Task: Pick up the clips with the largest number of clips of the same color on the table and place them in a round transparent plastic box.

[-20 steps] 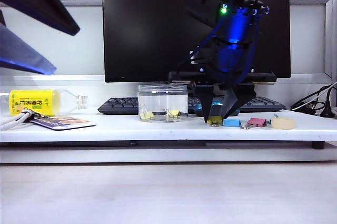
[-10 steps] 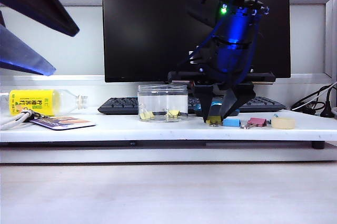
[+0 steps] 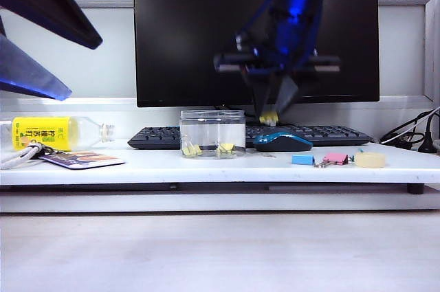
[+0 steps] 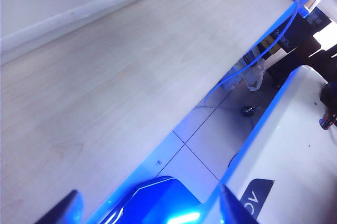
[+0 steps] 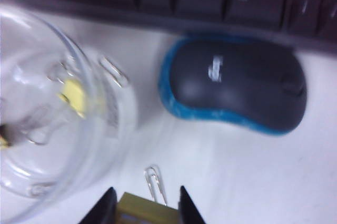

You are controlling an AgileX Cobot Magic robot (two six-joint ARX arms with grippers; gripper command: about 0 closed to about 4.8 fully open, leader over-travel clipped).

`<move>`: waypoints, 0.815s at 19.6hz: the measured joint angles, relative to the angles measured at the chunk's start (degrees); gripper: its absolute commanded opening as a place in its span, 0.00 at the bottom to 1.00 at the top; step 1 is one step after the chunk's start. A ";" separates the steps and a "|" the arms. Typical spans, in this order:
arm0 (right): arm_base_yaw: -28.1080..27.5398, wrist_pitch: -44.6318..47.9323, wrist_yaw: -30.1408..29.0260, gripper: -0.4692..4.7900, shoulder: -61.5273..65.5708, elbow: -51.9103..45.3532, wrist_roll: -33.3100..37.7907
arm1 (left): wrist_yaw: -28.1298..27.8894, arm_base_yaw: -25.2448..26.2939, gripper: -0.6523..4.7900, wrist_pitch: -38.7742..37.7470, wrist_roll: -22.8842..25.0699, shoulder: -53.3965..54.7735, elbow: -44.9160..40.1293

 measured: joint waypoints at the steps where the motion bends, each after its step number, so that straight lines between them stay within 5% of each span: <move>1: 0.02 -1.16 -0.02 0.36 0.02 1.29 -0.55 | -0.02 0.00 0.75 0.00 -0.02 0.00 0.00; 16: 0.24 5.53 -14.67 0.36 4.68 10.23 -2.71 | -0.04 0.00 0.75 0.48 0.00 0.00 0.00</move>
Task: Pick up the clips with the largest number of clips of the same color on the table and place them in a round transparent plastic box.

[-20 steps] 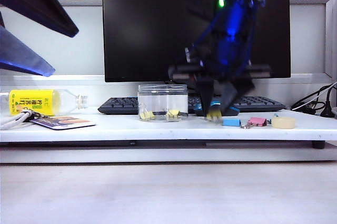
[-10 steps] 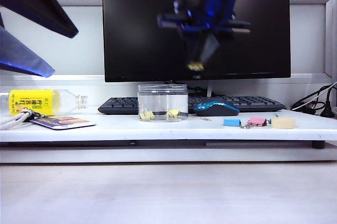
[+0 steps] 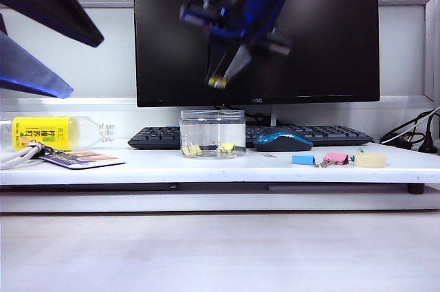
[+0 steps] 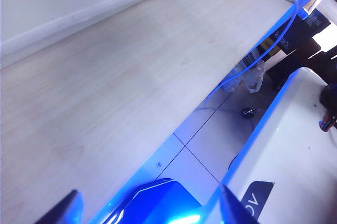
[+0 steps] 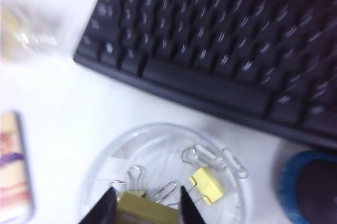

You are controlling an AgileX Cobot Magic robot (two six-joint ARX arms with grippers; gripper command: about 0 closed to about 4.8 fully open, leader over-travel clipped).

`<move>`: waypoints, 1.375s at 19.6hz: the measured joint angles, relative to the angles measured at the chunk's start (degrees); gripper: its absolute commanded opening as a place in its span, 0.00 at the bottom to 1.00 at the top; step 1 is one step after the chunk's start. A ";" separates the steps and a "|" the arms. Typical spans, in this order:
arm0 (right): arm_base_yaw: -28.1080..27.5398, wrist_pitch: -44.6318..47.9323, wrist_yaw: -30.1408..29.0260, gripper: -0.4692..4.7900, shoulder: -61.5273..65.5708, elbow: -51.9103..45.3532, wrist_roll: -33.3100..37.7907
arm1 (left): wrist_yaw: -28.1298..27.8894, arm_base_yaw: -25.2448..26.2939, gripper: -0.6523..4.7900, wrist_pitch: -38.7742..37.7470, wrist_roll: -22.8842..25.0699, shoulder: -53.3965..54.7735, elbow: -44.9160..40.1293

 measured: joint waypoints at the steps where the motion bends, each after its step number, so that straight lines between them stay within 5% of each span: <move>1: 0.00 0.22 -0.17 0.36 1.18 0.00 0.00 | 0.00 0.00 0.75 -0.02 0.00 0.00 0.00; 7: 0.00 1.77 -1.25 0.38 5.27 0.00 -1.38 | 0.00 0.00 0.75 -0.02 -0.02 0.00 0.00; 9: 0.00 2.78 -1.68 0.57 5.31 0.02 -2.60 | -0.04 0.00 0.75 0.00 0.00 0.00 0.00; 18: 0.00 3.19 -4.76 0.57 3.74 0.00 -5.75 | -1.07 0.00 0.75 -0.02 1.25 -0.02 0.00; 22: -0.11 4.76 -4.92 0.50 -8.57 0.59 -12.70 | -6.51 0.00 0.75 0.63 7.98 -1.88 0.00; 27: -0.33 4.61 -4.92 0.49 -29.46 -1.33 -17.79 | -7.45 0.00 0.75 7.65 9.97 -15.04 -0.02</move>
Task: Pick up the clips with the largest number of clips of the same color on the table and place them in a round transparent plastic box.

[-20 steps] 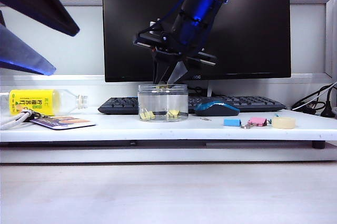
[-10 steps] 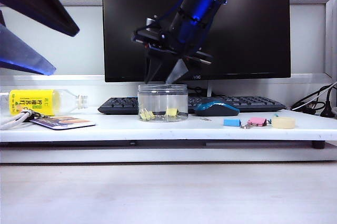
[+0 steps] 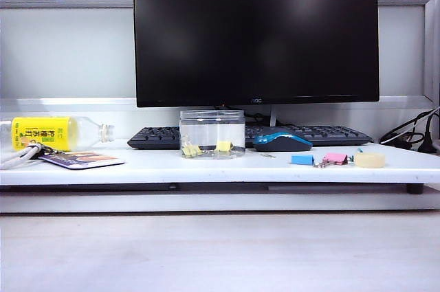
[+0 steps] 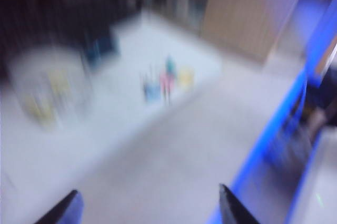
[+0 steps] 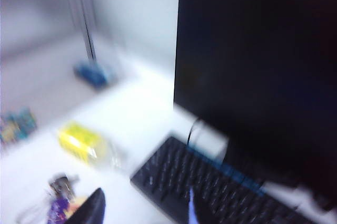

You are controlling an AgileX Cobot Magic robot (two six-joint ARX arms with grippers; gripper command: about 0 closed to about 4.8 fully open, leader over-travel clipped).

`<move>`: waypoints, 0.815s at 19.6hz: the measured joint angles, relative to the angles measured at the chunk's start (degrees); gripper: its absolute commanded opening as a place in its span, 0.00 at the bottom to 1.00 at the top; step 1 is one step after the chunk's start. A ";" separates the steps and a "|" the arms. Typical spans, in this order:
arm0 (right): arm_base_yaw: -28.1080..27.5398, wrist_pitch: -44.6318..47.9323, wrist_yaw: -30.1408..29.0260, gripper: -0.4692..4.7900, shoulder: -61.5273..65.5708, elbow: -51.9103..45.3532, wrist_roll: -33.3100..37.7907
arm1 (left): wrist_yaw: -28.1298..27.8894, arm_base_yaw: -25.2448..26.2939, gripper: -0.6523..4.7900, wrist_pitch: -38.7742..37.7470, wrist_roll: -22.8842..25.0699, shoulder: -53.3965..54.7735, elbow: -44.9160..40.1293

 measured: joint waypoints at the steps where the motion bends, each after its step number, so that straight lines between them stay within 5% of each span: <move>1: 0.02 0.13 0.00 0.48 -2.64 -1.07 -0.20 | -0.74 0.00 0.75 0.44 1.05 -3.69 0.00; 5: -1.16 -1.07 1.77 0.46 -26.43 -18.47 -1.01 | -8.17 0.00 0.74 -1.16 4.28 -24.35 0.24; 10: -1.16 -3.96 9.75 0.36 -49.66 -41.22 -0.68 | -10.80 0.02 0.70 -10.80 3.52 -25.33 1.01; 13: -1.18 -6.29 11.69 0.36 -59.43 -49.44 -0.17 | -10.56 0.02 0.23 -10.86 2.97 -25.46 1.01; 16: -1.16 -10.36 11.69 0.22 -67.21 -58.03 -0.09 | -10.36 0.00 0.21 -14.53 2.84 -25.46 1.01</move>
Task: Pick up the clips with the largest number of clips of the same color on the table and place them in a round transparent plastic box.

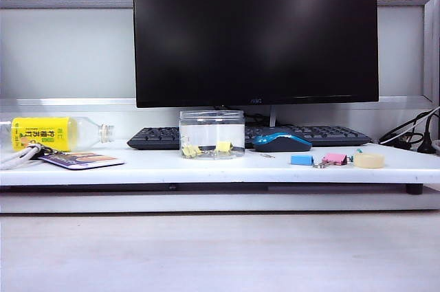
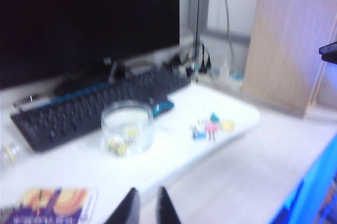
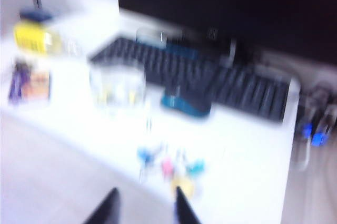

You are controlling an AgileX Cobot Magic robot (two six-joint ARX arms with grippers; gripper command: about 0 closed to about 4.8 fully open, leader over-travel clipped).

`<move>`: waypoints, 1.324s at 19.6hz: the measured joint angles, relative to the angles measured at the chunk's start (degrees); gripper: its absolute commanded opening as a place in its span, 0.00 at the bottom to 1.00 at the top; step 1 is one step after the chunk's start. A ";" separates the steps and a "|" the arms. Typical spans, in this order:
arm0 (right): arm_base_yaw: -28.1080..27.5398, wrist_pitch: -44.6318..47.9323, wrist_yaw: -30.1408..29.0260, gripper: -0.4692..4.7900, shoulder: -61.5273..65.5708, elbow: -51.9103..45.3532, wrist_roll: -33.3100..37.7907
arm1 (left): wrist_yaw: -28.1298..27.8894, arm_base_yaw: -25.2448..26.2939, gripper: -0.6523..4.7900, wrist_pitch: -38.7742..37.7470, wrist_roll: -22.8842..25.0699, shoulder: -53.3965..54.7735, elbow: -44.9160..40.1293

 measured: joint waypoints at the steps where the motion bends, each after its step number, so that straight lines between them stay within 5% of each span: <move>1: 0.00 -0.39 -0.04 0.17 -1.11 -1.33 0.00 | 0.02 0.00 0.20 -0.85 -0.09 0.00 -0.02; 10: 0.02 4.00 0.26 0.09 -3.39 -10.67 0.07 | -0.68 0.00 0.21 -1.73 -1.27 0.00 -4.72; 14: 0.02 14.45 -3.41 0.09 -3.39 -16.11 0.20 | -2.78 0.02 0.21 4.17 -6.12 -0.02 -7.76; 19: 0.02 35.28 -5.57 0.09 -3.50 -25.77 0.46 | -2.80 0.00 0.21 13.77 -6.47 -0.04 -14.16; 26: 0.02 36.44 -5.42 0.09 -3.50 -31.52 3.48 | -2.75 0.00 0.14 23.15 -3.98 -0.04 -23.52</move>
